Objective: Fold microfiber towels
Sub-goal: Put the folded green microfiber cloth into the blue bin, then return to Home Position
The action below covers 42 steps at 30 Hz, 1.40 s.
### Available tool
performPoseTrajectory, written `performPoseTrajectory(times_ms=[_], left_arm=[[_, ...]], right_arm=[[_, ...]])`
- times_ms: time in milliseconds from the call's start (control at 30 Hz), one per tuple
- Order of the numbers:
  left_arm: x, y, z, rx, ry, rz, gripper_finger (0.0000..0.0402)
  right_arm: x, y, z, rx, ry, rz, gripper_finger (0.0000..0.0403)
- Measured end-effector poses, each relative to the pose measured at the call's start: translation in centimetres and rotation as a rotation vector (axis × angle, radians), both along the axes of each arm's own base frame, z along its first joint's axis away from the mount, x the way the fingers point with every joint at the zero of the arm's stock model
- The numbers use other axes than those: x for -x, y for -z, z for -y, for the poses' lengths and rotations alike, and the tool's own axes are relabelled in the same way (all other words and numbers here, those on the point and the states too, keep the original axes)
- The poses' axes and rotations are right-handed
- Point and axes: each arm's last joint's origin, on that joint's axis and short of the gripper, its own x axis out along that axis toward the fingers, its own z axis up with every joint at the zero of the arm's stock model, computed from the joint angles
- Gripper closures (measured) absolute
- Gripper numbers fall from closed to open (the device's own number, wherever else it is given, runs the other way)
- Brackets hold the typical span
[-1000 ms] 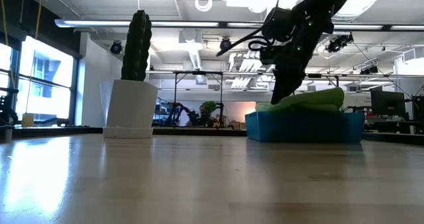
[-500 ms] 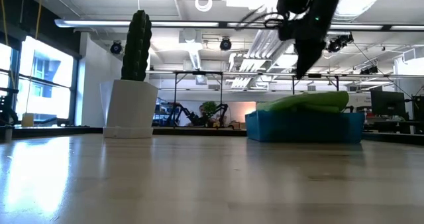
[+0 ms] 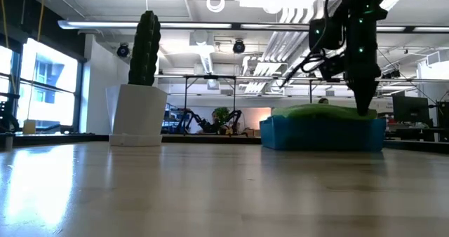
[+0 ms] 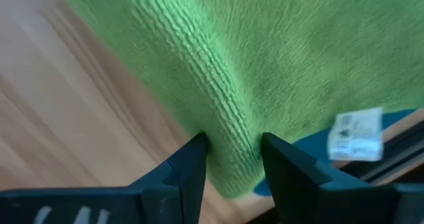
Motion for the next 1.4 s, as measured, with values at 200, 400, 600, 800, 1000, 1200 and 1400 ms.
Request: performPoseTrajectory(times_ms=[200,400,600,800,1000,1200,1400], left_arm=[[0.0,0.0,0.0,0.0,0.0,0.0,0.0312],[0.0,0.0,0.0,0.006,-0.001,0.004,0.0312],[0.3,-0.2,-0.1,-0.006,0.007,0.003,0.0312],[1.2,-0.7,-0.4,-0.017,0.014,0.016,0.0312],[2.0,-1.2,-0.7,-0.027,0.01,0.033,0.0312],[2.5,-1.3,-0.9,-0.031,0.008,0.024,0.0312],[2.7,-1.3,-0.9,-0.033,0.008,0.018,0.0312]], right_arm=[[0.6,0.0,-0.3,-0.013,0.003,-0.021,0.0263],[1.1,-3.7,-0.6,0.082,0.005,0.144,0.0263],[2.3,-6.6,-1.6,0.178,-0.029,0.337,0.0263],[3.8,-9.1,-3.0,0.266,-0.048,0.523,0.0263],[5.7,-10.4,-4.3,0.322,-0.074,0.62,0.0263],[7.1,-9.8,-5.3,0.353,-0.045,0.748,0.0263],[7.7,-7.2,-6.1,0.334,0.017,0.896,0.0263]])
